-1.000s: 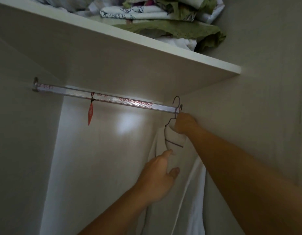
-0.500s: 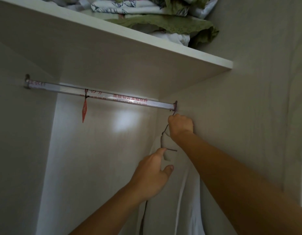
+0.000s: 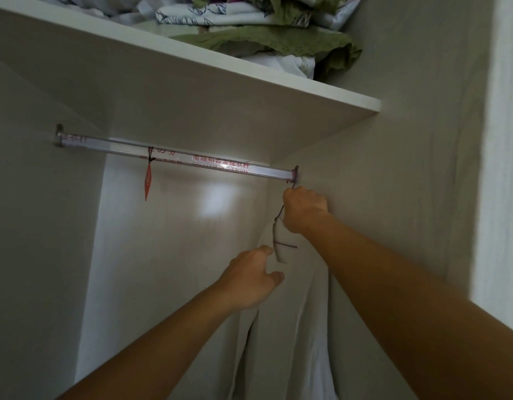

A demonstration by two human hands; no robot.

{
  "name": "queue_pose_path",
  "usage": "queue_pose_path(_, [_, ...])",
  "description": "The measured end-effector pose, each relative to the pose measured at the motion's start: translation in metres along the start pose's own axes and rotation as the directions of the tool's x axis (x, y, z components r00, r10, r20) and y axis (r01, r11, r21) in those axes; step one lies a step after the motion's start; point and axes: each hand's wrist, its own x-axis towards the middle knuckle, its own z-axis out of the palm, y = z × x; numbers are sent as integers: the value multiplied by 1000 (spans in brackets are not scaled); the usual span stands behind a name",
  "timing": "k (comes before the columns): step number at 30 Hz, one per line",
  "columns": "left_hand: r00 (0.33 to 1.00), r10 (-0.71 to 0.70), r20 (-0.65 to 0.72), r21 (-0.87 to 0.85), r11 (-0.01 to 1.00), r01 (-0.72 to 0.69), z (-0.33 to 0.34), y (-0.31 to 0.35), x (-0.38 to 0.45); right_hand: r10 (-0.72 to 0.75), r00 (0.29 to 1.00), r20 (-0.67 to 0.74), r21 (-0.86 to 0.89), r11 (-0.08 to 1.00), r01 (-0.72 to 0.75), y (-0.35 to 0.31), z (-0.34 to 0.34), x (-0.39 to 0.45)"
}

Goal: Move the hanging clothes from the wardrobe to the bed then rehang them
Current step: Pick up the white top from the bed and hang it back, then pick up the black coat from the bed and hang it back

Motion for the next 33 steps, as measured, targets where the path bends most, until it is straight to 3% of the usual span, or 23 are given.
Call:
queue_pose_path(7, [994, -62, 93, 143, 989, 48, -8, 5, -1, -65, 998, -24, 49, 997, 66, 7, -4, -21])
queue_pose_path(12, [969, -122, 215, 236, 969, 70, -37, 8, -15, -222, 962, 160, 138, 970, 201, 5, -9, -50])
queue_pose_path(19, [878, -156, 453, 381, 924, -32, -51, 9, -60, -279, 881, 382, 264, 947, 185, -14, -16, -141])
queue_pose_path(26, [829, -51, 558, 347, 921, -177, -32, 27, -97, -152, 883, 443, 245, 969, 44, -6, -31, -230])
queue_pose_path(33, [778, 122, 617, 235, 914, -330, -3, 87, -136, 42, 857, 514, 206, 964, -170, 35, -49, -313])
